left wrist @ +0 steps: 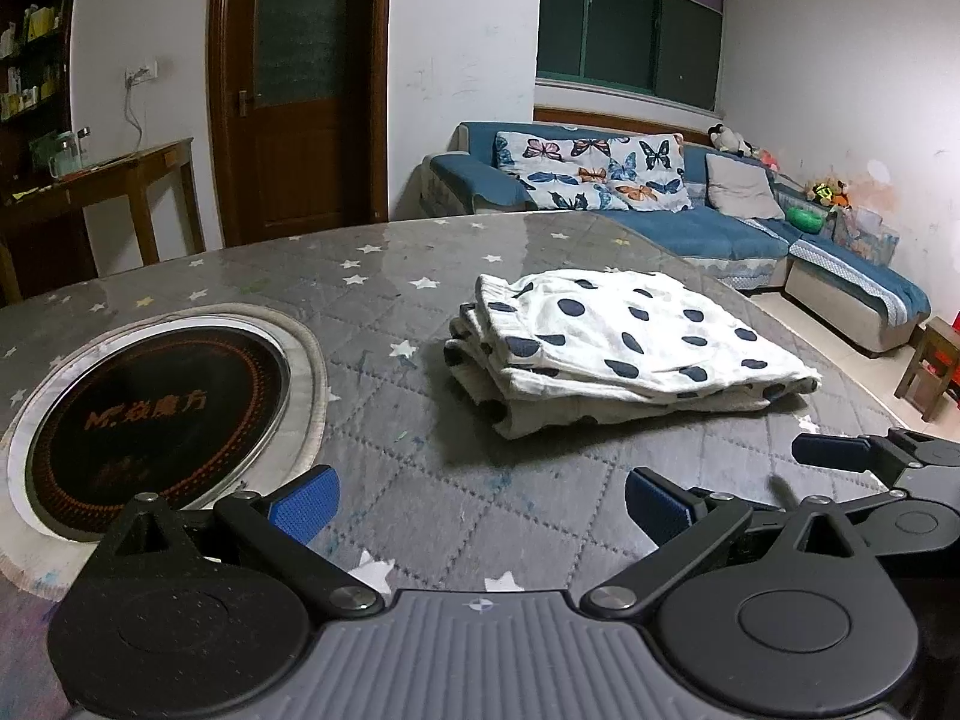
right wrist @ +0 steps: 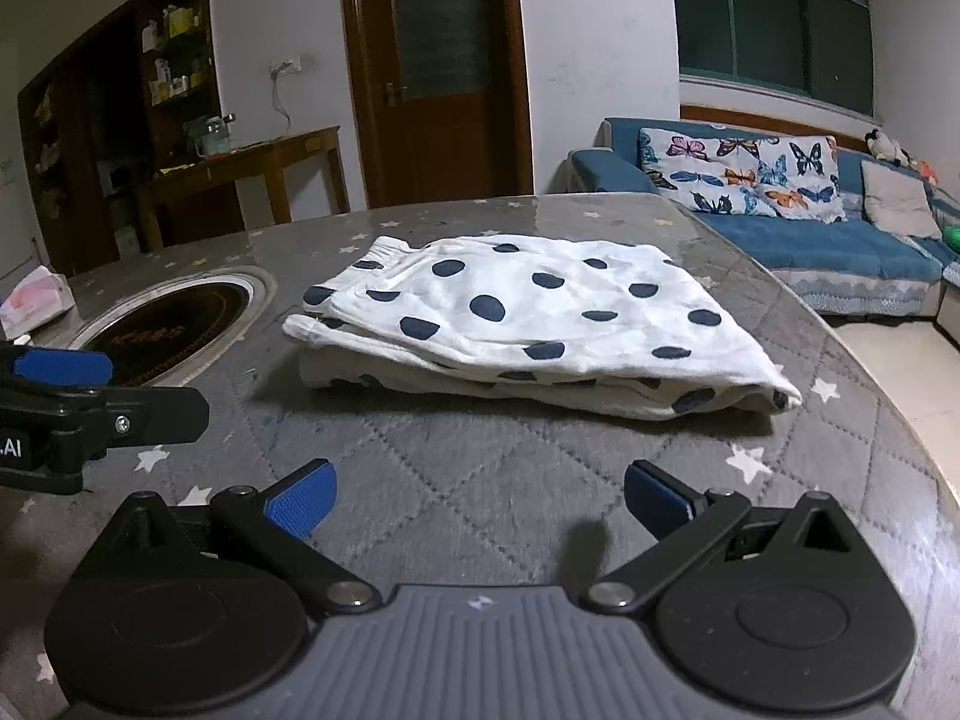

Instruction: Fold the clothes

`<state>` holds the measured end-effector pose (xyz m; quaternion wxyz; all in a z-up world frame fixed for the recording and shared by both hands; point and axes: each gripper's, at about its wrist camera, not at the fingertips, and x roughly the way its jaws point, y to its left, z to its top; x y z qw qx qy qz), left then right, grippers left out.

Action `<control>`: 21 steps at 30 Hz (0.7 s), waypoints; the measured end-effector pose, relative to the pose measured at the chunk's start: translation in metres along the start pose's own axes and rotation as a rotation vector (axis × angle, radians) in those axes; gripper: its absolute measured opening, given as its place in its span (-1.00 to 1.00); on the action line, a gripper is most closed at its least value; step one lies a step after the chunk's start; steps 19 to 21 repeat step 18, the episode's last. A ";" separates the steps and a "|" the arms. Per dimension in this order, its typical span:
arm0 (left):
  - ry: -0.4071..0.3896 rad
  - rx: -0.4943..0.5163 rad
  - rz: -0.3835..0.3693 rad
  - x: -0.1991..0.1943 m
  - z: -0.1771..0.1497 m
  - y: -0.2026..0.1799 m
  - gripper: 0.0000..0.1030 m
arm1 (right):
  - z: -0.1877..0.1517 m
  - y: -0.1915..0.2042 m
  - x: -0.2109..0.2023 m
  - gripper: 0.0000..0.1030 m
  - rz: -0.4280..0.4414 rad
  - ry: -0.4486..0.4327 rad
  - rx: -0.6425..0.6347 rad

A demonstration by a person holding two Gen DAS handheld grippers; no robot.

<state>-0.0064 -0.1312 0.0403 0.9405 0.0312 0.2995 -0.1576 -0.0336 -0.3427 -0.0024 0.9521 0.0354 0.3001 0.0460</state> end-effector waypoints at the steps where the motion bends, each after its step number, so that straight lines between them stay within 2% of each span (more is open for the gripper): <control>1: 0.000 0.001 0.000 0.000 0.000 0.000 1.00 | -0.001 0.000 0.000 1.00 -0.001 0.001 0.001; 21: 0.008 0.013 -0.011 0.001 -0.003 -0.005 1.00 | -0.006 -0.001 -0.001 1.00 0.005 0.010 0.014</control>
